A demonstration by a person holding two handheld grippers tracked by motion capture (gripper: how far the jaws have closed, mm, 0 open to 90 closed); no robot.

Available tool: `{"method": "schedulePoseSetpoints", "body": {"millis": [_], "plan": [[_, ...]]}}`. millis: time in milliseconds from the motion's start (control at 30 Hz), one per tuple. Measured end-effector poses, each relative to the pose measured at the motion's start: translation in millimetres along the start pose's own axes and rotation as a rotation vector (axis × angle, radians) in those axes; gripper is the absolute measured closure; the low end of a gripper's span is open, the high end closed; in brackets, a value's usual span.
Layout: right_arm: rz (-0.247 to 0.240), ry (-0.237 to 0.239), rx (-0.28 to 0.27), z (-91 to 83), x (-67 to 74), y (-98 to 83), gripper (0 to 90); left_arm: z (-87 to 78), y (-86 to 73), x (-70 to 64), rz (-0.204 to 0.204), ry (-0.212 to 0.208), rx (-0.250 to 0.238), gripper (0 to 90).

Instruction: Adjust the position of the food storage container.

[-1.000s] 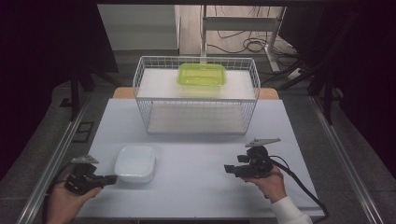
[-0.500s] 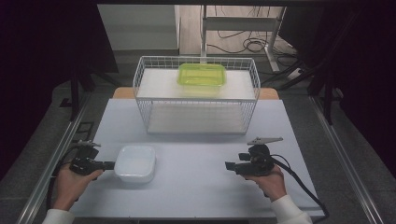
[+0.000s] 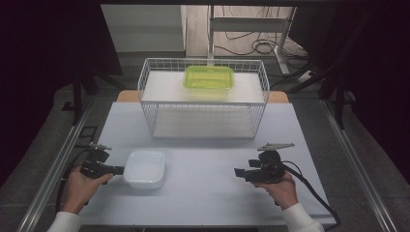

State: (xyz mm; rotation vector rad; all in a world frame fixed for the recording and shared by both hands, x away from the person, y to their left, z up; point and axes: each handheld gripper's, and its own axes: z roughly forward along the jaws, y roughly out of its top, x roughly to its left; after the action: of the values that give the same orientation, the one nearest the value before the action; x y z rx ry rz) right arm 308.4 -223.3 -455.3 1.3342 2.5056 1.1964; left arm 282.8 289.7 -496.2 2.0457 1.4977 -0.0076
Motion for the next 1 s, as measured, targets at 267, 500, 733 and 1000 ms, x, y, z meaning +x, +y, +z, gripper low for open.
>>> {"method": "schedulePoseSetpoints", "body": {"millis": [267,500,733,1000], "plan": [[-0.001,-0.002,0.004,0.2,-0.1,-0.3,24.4,15.4,13.1,-22.7,0.028,-0.028,0.015,89.4],[-0.001,-0.005,0.005,-0.2,-0.2,-0.3,24.4,26.5,21.6,-34.2,0.038,-0.055,0.030,89.4],[0.004,-0.001,0.004,0.2,-0.5,-0.1,24.4,36.5,30.9,-45.4,0.051,-0.081,0.040,89.5],[0.006,0.003,0.007,2.0,-0.4,-0.4,24.4,55.8,44.1,-68.5,0.070,-0.136,0.047,89.4]]}}
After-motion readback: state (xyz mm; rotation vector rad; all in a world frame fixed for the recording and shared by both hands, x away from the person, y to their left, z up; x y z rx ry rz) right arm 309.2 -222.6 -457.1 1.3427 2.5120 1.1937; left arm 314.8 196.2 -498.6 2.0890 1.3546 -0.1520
